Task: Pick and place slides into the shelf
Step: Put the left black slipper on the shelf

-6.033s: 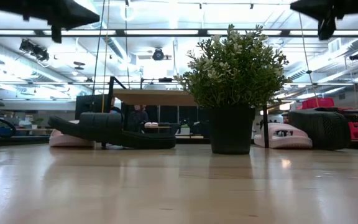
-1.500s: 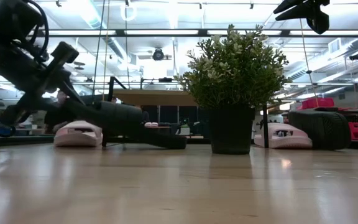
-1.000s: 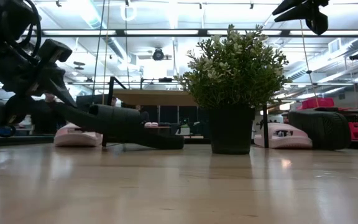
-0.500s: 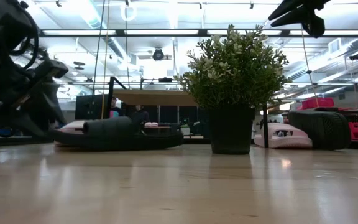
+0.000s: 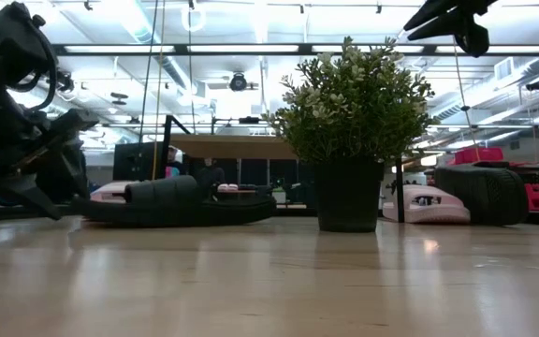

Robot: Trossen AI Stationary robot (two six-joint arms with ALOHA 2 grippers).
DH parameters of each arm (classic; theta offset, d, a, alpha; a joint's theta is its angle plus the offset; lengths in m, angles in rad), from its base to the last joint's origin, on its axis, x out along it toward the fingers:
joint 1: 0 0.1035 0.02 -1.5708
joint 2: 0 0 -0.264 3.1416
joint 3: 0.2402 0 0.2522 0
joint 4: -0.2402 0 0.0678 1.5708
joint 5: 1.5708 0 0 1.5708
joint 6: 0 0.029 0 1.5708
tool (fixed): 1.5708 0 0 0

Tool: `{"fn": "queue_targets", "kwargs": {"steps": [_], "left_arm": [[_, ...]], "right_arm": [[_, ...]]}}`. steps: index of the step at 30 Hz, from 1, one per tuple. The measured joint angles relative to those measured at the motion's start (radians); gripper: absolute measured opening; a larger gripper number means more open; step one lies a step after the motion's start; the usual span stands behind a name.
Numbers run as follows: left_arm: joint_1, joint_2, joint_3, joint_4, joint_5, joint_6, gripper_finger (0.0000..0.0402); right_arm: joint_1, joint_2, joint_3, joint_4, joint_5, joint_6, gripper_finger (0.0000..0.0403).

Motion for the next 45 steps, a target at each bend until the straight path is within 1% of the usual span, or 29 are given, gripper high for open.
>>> {"fn": "queue_targets", "kwargs": {"steps": [7,13,22,25,33,37,41,45], "left_arm": [[0.000,0.000,-0.001,0.010,-0.034,0.000,0.0239],[0.000,0.000,-0.002,0.013,-0.037,0.000,0.0248],[0.000,0.016,-0.002,0.028,-0.083,0.008,0.0264],[0.000,0.058,-0.003,0.061,-0.072,0.002,0.0261],[0.000,0.241,-0.001,0.229,-0.071,0.002,0.0256],[0.000,0.312,-0.001,0.336,-0.080,0.005,0.0253],[0.000,0.367,0.000,0.401,-0.083,0.004,0.0243],[0.000,0.399,0.000,0.435,-0.084,0.004,0.0222]], "right_arm": [[0.000,0.001,0.000,0.000,0.000,0.000,0.0092],[0.000,0.001,0.000,0.000,0.000,0.000,0.0092],[0.000,0.001,0.000,0.000,0.001,-0.001,0.0092],[0.000,0.001,0.000,0.000,0.001,-0.001,0.0092],[0.000,0.001,0.000,0.000,0.000,-0.001,0.0092],[0.000,0.001,0.000,0.000,0.000,0.008,0.0092],[0.000,0.001,0.000,0.000,0.000,0.016,0.0092],[0.000,0.001,0.000,0.000,0.000,0.017,0.0092]]}}
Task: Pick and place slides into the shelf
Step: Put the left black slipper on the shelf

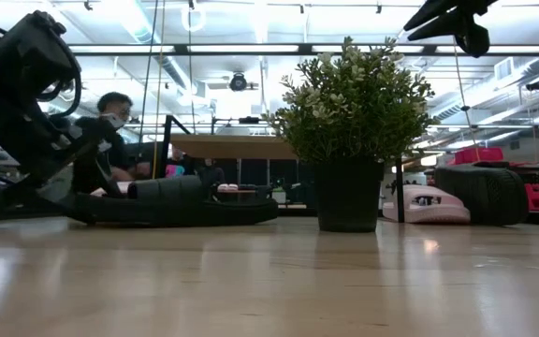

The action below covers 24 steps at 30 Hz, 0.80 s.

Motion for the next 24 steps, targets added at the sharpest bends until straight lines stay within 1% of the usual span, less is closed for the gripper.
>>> {"fn": "queue_targets", "kwargs": {"steps": [2,5,11,12,17,20,24], "left_arm": [[0.000,0.007,0.000,0.003,0.001,-0.002,0.0207],[0.000,0.007,-0.001,-0.001,0.005,-0.003,0.0173],[0.000,0.008,-0.002,0.001,0.016,0.023,0.0078],[0.000,0.007,-0.002,0.002,0.015,0.028,0.0069],[-0.001,0.007,-0.002,0.001,0.026,0.045,0.0068],[-0.001,0.007,-0.003,0.011,0.039,0.049,0.0068],[-0.029,0.008,-0.003,0.095,0.101,0.071,0.0068]], "right_arm": [[0.000,0.000,0.000,0.000,0.000,0.000,0.0092],[0.000,0.000,0.000,0.000,0.000,0.001,0.0092],[0.000,0.000,0.000,0.000,0.000,0.000,0.0092],[0.000,0.000,0.000,0.000,0.000,0.000,0.0092],[0.000,0.000,0.000,0.000,-0.001,0.059,0.0092],[0.000,0.000,0.000,0.000,-0.010,0.059,0.0092],[0.000,0.000,0.000,0.000,-0.018,0.051,0.0092]]}}
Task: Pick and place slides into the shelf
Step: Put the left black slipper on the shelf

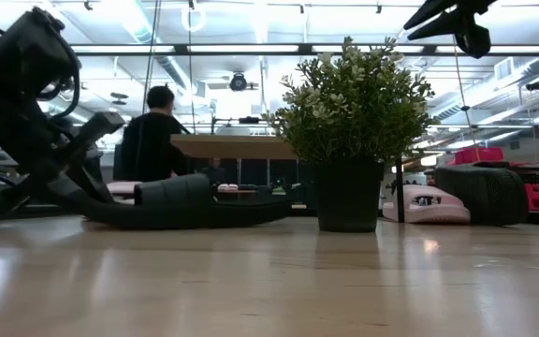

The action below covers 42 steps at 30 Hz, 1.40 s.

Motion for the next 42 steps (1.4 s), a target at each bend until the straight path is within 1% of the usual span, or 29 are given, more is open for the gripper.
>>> {"fn": "queue_targets", "kwargs": {"steps": [4,7,14,17,20,25,29,32,34,37,42], "left_arm": [[-0.048,0.000,0.000,0.025,0.009,-0.005,0.0066],[-0.097,0.000,0.000,0.019,0.017,-0.036,0.0066],[-0.185,-0.018,0.001,-0.021,-0.053,-0.106,0.0065],[-0.210,-0.048,0.026,-0.090,-0.079,-0.113,0.0065],[-0.235,-0.093,0.094,-0.265,-0.083,-0.097,0.0065],[-0.290,-0.173,0.262,-0.691,-0.088,-0.090,0.0065],[-0.334,-0.214,0.404,-0.979,-0.143,-0.101,0.0065],[-0.357,-0.229,0.517,-1.146,-0.198,-0.117,0.0064],[-0.368,-0.231,0.592,-1.242,-0.231,-0.119,0.0064],[-0.378,-0.231,0.701,-1.342,-0.281,-0.109,0.0064],[-0.379,-0.231,0.847,-1.384,-0.372,-0.040,0.0063]], "right_arm": [[0.000,0.000,0.000,0.000,0.000,-0.001,0.0092],[0.000,0.000,0.000,0.000,0.000,-0.001,0.0092],[0.000,0.000,0.000,0.000,-0.003,0.001,0.0092],[0.000,0.000,0.000,0.000,-0.010,0.001,0.0092],[0.000,0.000,0.000,0.000,-0.010,0.001,0.0092],[0.000,0.000,0.000,0.000,-0.010,0.002,0.0092],[0.000,0.000,0.000,0.000,-0.010,0.002,0.0092],[0.000,0.000,0.000,0.000,-0.010,0.002,0.0092],[0.000,0.000,0.000,0.000,-0.010,0.002,0.0092],[0.000,0.000,0.000,0.000,-0.009,0.001,0.0092],[0.000,0.000,0.000,0.000,-0.009,0.000,0.0092]]}}
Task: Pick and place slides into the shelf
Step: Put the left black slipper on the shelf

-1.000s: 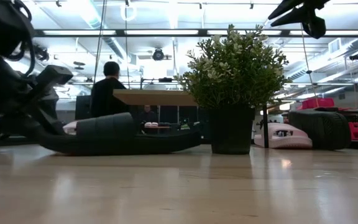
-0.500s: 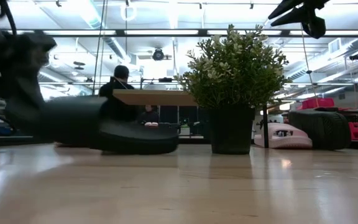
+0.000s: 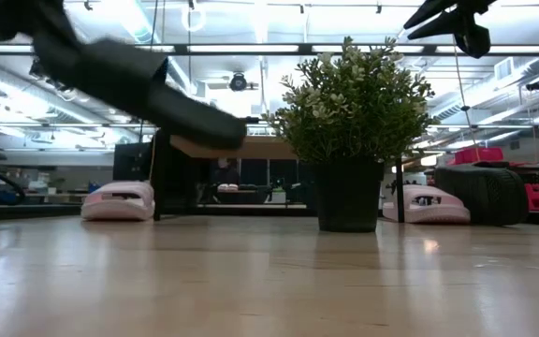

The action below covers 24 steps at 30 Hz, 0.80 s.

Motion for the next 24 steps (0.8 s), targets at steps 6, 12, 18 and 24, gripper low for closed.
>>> {"fn": "queue_targets", "kwargs": {"steps": [6,12,18,24], "left_arm": [[0.003,0.000,0.096,0.035,-0.186,0.040,0.0063],[0.051,0.005,0.105,0.183,-0.380,0.030,0.0063],[0.147,0.061,0.105,0.519,-0.455,0.254,0.0063],[0.238,0.164,0.104,0.814,-0.524,0.414,0.0062]], "right_arm": [[0.000,0.000,0.000,0.000,0.000,-0.001,0.0092],[0.000,0.000,0.000,0.000,0.000,-0.009,0.0092],[0.000,0.000,0.000,0.070,0.001,-0.047,0.0092],[-0.001,0.000,0.000,0.247,0.004,-0.158,0.0092]]}}
